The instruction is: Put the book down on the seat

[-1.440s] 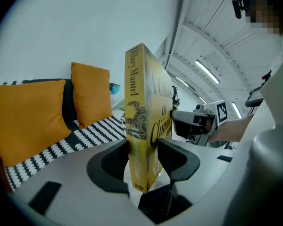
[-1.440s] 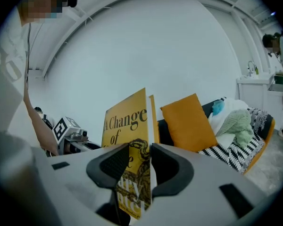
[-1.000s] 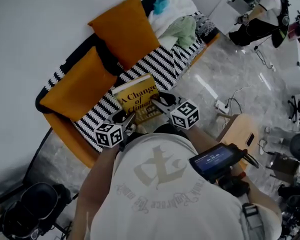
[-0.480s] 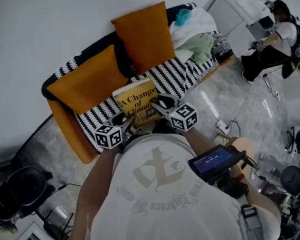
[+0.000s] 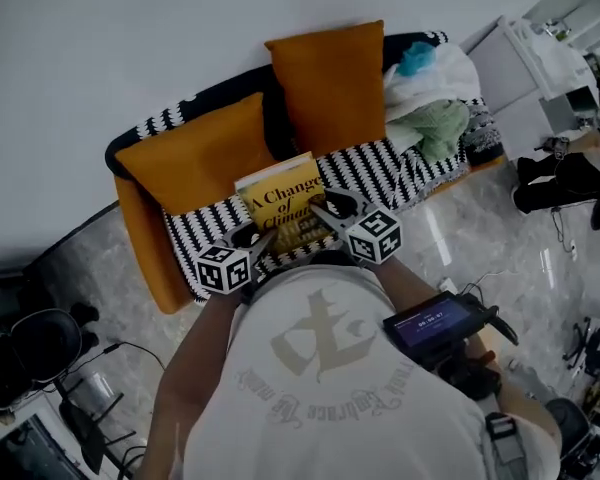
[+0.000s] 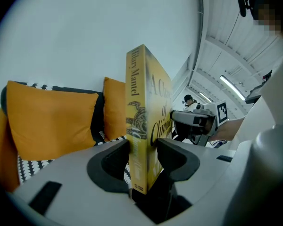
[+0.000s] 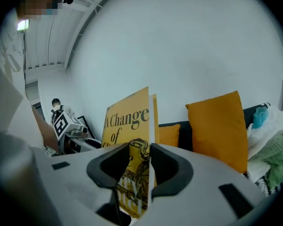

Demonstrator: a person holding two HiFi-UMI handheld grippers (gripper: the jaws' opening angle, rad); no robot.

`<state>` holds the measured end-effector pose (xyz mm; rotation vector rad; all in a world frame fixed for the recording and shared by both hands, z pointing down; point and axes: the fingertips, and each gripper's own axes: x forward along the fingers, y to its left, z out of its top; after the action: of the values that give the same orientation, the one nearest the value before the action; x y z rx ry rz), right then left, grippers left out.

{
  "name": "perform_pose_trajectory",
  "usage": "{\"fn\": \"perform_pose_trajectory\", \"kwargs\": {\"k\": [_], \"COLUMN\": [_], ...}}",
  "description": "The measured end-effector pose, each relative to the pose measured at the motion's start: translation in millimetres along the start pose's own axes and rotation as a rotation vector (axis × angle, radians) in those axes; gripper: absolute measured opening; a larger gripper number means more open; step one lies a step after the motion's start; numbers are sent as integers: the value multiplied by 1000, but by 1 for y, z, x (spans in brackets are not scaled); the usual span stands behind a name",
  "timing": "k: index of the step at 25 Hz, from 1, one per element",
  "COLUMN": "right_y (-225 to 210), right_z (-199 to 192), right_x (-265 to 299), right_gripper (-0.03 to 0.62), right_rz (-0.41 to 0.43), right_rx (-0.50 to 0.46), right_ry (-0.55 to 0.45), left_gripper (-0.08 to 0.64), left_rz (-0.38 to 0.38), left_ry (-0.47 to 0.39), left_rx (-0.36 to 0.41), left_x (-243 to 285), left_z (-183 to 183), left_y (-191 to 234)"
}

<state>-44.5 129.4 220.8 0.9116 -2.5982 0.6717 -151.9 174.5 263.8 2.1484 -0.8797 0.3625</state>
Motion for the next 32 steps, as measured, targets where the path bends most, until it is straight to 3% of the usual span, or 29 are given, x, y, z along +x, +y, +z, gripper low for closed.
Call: {"fn": "perform_pose_trajectory", "kwargs": {"k": [13, 18, 24, 32], "right_y": [-61, -46, -72, -65], "right_z": [5, 1, -3, -8], "right_x": [38, 51, 61, 67], "right_gripper": [153, 153, 152, 150], "right_rz": [172, 250, 303, 382], "right_rx": [38, 20, 26, 14], "right_ry": [77, 118, 158, 183], "left_gripper": [199, 199, 199, 199], "left_rz": [164, 228, 264, 329], "left_ry": [30, 13, 12, -8], "left_rx": [-59, -117, -177, -220], "left_x": [37, 24, 49, 42], "left_z": [23, 12, 13, 4], "left_y": [19, 24, 29, 26]}}
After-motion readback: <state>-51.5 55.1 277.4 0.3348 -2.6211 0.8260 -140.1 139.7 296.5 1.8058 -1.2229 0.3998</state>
